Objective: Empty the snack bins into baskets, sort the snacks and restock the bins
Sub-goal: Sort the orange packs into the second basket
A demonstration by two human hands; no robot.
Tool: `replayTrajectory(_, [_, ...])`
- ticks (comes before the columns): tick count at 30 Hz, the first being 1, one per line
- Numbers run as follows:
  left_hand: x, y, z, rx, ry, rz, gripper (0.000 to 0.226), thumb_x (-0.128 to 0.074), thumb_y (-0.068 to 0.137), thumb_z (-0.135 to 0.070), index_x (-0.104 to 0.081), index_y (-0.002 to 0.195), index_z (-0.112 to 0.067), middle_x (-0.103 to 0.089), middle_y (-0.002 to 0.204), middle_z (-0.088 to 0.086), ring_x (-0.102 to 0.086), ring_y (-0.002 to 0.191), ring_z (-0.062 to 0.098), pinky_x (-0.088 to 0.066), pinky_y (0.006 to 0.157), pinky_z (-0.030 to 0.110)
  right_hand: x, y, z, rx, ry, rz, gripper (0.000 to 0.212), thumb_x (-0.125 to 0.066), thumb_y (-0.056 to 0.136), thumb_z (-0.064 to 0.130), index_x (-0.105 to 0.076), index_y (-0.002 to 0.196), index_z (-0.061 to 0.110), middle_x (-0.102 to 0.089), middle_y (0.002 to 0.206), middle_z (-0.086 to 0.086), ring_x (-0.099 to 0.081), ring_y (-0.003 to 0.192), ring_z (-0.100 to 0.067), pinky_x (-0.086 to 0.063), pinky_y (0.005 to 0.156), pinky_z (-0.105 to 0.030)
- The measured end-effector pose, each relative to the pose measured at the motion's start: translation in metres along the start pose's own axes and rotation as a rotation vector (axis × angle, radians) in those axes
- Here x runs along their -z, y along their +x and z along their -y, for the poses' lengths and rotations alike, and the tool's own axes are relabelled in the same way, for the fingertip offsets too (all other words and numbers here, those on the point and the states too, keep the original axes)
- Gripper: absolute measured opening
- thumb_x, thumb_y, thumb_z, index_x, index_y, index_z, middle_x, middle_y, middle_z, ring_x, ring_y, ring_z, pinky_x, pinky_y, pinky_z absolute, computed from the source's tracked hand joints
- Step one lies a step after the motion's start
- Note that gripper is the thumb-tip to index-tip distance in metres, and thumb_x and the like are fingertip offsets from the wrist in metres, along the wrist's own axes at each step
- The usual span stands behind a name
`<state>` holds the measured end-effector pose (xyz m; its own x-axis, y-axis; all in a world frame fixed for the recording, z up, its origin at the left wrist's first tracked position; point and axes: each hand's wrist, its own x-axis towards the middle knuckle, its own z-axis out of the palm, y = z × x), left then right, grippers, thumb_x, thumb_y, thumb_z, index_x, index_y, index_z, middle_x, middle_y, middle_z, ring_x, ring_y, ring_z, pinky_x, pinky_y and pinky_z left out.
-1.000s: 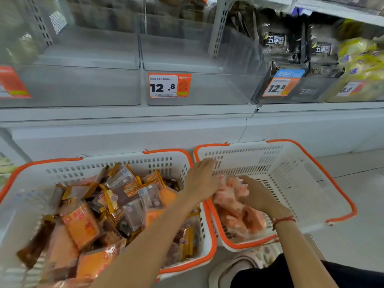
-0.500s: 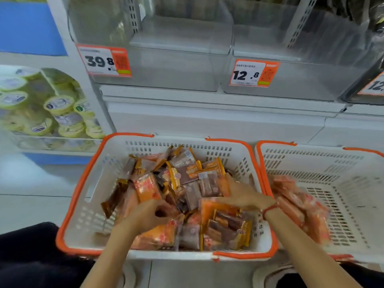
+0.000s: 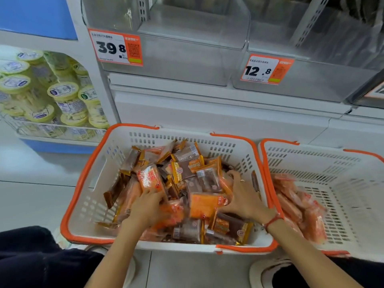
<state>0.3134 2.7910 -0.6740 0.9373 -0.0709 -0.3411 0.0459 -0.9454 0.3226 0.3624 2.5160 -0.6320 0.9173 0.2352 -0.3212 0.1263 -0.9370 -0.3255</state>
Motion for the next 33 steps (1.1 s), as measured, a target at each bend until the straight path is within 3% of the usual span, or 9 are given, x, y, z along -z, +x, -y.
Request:
replayTrajectory(3, [0.006, 0.000, -0.002, 0.101, -0.239, -0.139, 0.037, -0.074, 0.081, -0.039, -0.055, 0.111, -0.028, -0.060, 0.107, -0.008, -0.051, 0.096, 0.011, -0.040, 0.077, 0.027, -0.008, -0.010, 0.004, 0.127, 0.006, -0.147, 0.098, -0.078, 0.067, 0.058, -0.029, 0.141, 0.017, -0.053, 0.122, -0.003, -0.056, 0.108, -0.021, -0.047, 0.080, -0.027])
replayTrajectory(7, [0.017, 0.002, -0.011, 0.185, -0.388, -0.188, 0.041, -0.075, 0.082, -0.034, -0.055, 0.116, -0.024, -0.065, 0.106, -0.004, -0.055, 0.088, 0.012, -0.043, 0.074, 0.028, 0.000, -0.020, 0.007, 0.231, 0.029, -0.141, 0.072, -0.076, 0.076, 0.049, -0.036, 0.130, 0.024, -0.052, 0.108, 0.011, -0.054, 0.089, -0.005, -0.040, 0.068, -0.015])
replayTrajectory(10, [0.028, 0.010, -0.017, 0.215, -0.463, -0.288, 0.046, -0.072, 0.083, -0.043, -0.052, 0.120, -0.025, -0.064, 0.113, -0.004, -0.061, 0.099, 0.018, -0.046, 0.077, 0.033, 0.031, -0.021, 0.000, 0.224, 0.081, -0.098, 0.059, -0.077, 0.078, 0.039, -0.036, 0.121, 0.036, -0.058, 0.113, 0.006, -0.057, 0.096, -0.012, -0.050, 0.080, -0.031])
replayTrajectory(14, [0.042, 0.019, -0.069, 0.037, -0.720, -0.514, 0.047, -0.065, 0.090, -0.035, -0.047, 0.132, -0.022, -0.054, 0.122, -0.015, -0.053, 0.111, 0.011, -0.049, 0.093, 0.041, 0.080, -0.026, -0.029, 0.140, 0.314, -0.331, 0.056, -0.078, 0.078, 0.030, -0.043, 0.122, 0.035, -0.059, 0.117, 0.004, -0.055, 0.108, -0.015, -0.048, 0.087, -0.034])
replayTrajectory(18, [0.034, 0.024, -0.163, -0.155, -0.953, -0.324, 0.036, -0.056, 0.097, -0.023, -0.048, 0.131, -0.012, -0.055, 0.114, -0.014, -0.053, 0.113, 0.010, -0.044, 0.091, 0.028, 0.106, -0.042, -0.070, -0.078, 0.297, -0.714, 0.055, -0.076, 0.076, 0.023, -0.046, 0.122, 0.029, -0.060, 0.097, -0.001, -0.048, 0.104, -0.023, -0.046, 0.079, -0.038])
replayTrajectory(21, [0.021, 0.038, -0.222, -0.300, -0.879, -0.318, 0.036, -0.059, 0.094, -0.033, -0.054, 0.123, -0.012, -0.064, 0.110, 0.002, -0.061, 0.104, 0.019, -0.050, 0.085, 0.035, 0.108, -0.056, -0.102, -0.261, 0.226, -0.810, 0.052, -0.075, 0.073, 0.025, -0.049, 0.118, 0.021, -0.061, 0.093, -0.006, -0.044, 0.109, -0.031, -0.047, 0.080, -0.045])
replayTrajectory(26, [0.015, 0.060, -0.290, -0.279, -0.731, -0.291, 0.039, -0.059, 0.091, -0.044, -0.054, 0.124, -0.023, -0.064, 0.116, -0.003, -0.060, 0.107, 0.020, -0.051, 0.088, 0.041, 0.099, -0.069, -0.138, -0.380, 0.167, -0.699, 0.059, -0.078, 0.076, 0.031, -0.051, 0.127, 0.016, -0.063, 0.116, -0.010, -0.041, 0.121, -0.030, -0.044, 0.093, -0.046])
replayTrajectory(29, [0.016, 0.070, -0.299, -0.210, -0.855, -0.107, 0.053, -0.060, 0.092, -0.040, -0.043, 0.138, -0.020, -0.059, 0.129, -0.001, -0.056, 0.119, 0.021, -0.048, 0.096, 0.037, 0.083, -0.067, -0.157, -0.302, 0.096, -0.489, 0.071, -0.075, 0.079, 0.024, -0.044, 0.143, 0.021, -0.044, 0.146, -0.003, -0.033, 0.138, -0.024, -0.032, 0.110, -0.043])
replayTrajectory(33, [0.023, 0.069, -0.276, -0.275, -0.945, 0.119, 0.057, -0.059, 0.096, -0.031, -0.036, 0.146, -0.020, -0.042, 0.148, -0.003, -0.040, 0.136, 0.019, -0.036, 0.111, 0.037, 0.073, -0.058, -0.157, -0.311, 0.255, -0.476, 0.044, -0.069, 0.082, 0.008, -0.062, 0.125, 0.013, -0.047, 0.140, -0.007, -0.047, 0.129, -0.031, -0.043, 0.103, -0.047])
